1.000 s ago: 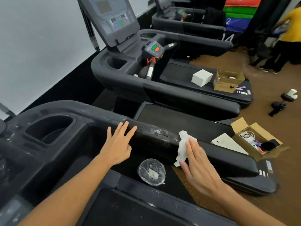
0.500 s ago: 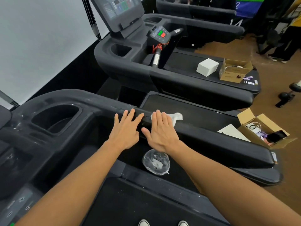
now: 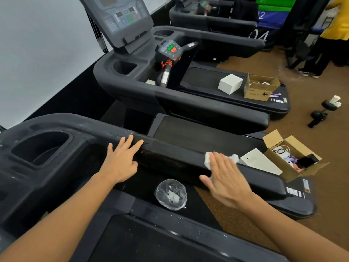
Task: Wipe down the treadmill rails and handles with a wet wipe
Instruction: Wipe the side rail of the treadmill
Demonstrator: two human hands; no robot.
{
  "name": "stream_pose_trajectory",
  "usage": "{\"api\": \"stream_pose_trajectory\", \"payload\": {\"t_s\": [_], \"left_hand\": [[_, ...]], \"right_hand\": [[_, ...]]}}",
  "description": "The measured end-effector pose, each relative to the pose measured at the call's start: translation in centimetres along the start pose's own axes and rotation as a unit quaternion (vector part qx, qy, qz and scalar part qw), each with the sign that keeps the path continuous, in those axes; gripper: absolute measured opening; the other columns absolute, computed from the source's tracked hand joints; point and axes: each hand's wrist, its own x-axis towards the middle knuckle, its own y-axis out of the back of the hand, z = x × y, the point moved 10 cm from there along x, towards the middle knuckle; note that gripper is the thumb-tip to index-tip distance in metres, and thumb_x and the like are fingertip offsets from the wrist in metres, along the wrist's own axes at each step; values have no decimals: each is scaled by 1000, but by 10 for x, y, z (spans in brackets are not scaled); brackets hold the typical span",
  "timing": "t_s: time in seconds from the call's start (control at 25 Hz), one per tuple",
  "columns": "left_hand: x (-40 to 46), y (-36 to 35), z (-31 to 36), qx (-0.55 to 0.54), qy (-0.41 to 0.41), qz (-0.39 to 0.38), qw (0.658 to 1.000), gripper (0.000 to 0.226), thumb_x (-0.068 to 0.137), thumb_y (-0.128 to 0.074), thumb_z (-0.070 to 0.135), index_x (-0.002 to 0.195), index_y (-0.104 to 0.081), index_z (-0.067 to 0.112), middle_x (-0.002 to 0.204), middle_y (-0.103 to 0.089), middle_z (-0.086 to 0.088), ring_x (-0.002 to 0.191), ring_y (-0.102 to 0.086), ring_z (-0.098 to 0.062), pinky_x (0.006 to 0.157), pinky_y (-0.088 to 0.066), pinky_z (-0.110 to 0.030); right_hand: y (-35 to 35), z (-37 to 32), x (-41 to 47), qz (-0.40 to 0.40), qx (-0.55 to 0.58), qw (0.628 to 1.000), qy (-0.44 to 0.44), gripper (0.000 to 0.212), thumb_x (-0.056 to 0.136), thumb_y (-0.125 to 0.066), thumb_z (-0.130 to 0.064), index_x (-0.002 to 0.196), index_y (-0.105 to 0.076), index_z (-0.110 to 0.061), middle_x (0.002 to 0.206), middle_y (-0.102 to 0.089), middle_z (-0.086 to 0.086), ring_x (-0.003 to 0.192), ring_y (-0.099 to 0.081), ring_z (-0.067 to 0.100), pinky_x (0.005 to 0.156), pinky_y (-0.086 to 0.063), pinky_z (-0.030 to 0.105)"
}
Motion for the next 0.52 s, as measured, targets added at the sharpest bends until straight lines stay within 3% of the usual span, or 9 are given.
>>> {"api": "stream_pose_trajectory", "payload": {"t_s": [0.12,0.24,0.32,0.52], "left_hand": [[2,-3,-1,-5,16,0,1000,81,89,-55,25,156,-11,38,166,-2,-3,152,1,-27,118,-7,-60],[3,-5,0,0,24,0,1000,83,88,-57,26,157,-11,37,166,-2,-4,152,1,-28,119,-6,-58],[5,-6,0,1,25,-5,1000,82,88,-57,28,157,-12,36,166,-3,-5,152,1,-29,119,-6,-58],[7,-3,5,23,5,-15,1000,85,85,-55,30,157,-10,36,166,-3,-7,152,-1,-31,119,-5,-59]], "right_hand": [[8,68,-36,9,-9,998,-63,70,98,-10,-68,134,-39,-14,110,-52,1,99,-51,22,95,-40,37],[7,90,-40,0,-27,991,-128,73,95,-6,-72,121,-47,-17,101,-56,2,91,-53,24,90,-39,42],[7,71,-21,-5,-16,988,-151,77,92,-4,-76,112,-52,-18,97,-57,2,89,-54,27,86,-39,45],[7,-40,61,14,21,995,-100,85,86,-3,-81,101,-54,-14,94,-61,6,84,-56,30,79,-40,48]]}}
